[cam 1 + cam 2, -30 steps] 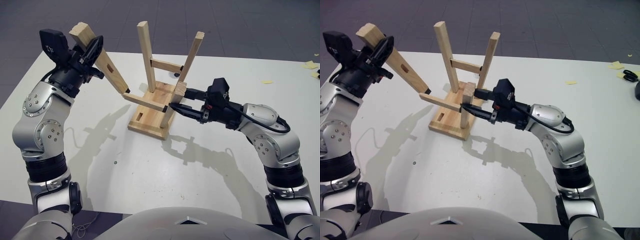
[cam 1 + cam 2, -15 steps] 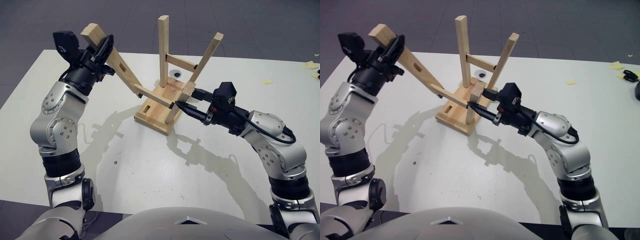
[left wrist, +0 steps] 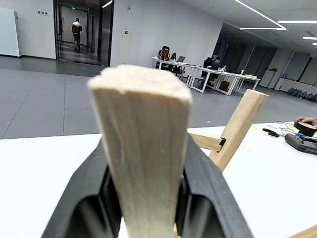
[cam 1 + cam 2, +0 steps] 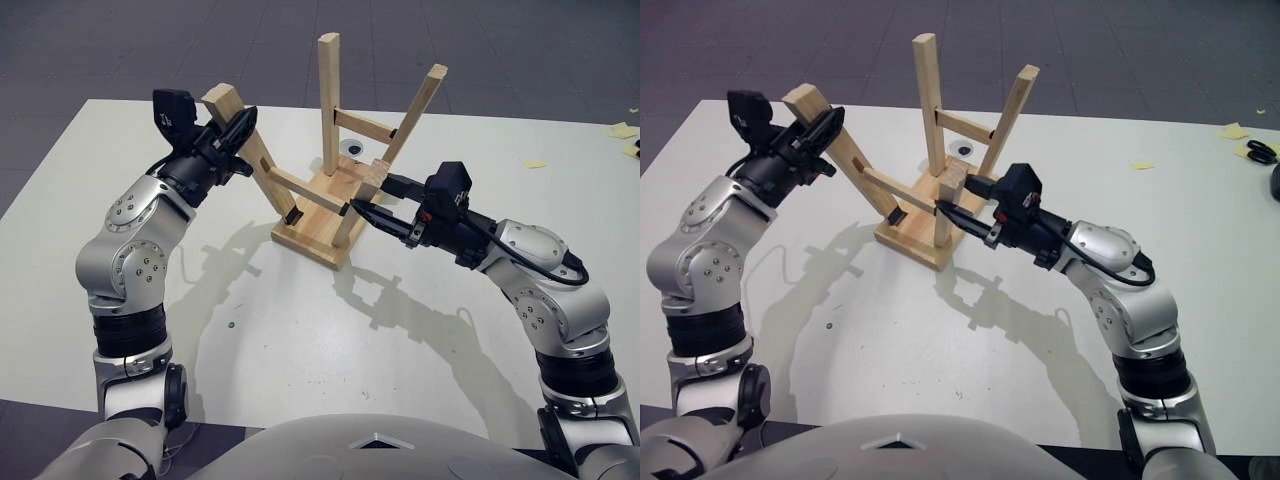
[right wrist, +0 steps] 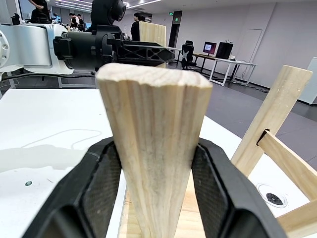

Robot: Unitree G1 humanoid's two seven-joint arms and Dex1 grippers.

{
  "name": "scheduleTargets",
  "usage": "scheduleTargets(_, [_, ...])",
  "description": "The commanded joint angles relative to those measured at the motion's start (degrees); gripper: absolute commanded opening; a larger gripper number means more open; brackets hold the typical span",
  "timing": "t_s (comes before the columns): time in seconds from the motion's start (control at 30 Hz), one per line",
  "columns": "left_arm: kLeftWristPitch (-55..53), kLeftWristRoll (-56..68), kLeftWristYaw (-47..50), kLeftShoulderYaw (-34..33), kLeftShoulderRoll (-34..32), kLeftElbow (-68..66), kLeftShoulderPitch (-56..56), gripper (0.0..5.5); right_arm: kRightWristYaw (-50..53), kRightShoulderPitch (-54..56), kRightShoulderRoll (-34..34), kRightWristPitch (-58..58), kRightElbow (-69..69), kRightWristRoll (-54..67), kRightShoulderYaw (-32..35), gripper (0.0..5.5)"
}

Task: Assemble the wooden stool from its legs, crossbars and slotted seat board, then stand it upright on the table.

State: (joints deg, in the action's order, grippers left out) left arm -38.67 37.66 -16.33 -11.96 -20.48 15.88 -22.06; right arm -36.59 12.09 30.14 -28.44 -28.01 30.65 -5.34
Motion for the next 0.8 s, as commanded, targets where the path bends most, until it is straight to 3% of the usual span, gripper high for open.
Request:
scheduleTargets(0.03, [0.1, -1.7, -1.3, 1.0, -0.1, -3.8, 2.1, 1.04, 1.2, -2.3, 0.6, -2.1, 2.0, -2.6, -1.1, 2.08])
scheduleTargets(0.2, [1.9, -2.9, -3.2, 2.9, 0.4, -7.1, 2.5, 1.04, 1.4, -2.0, 0.5, -2.0, 2.1, -2.6, -1.4, 2.08])
scheduleTargets(0.43, [2.7, 1.5, -3.0, -1.3, 4.3, -14.1, -0.1, 1.04, 1.3, -1.6, 0.4, -1.7, 2.7, -2.7, -1.5, 2.08])
scheduleTargets(0.8, [0.4, 0.4, -6.6, 1.2, 0.2, -13.1, 0.6, 1.04, 1.7, -1.8, 0.2, -1.5, 2.6, -2.7, -2.1, 2.08])
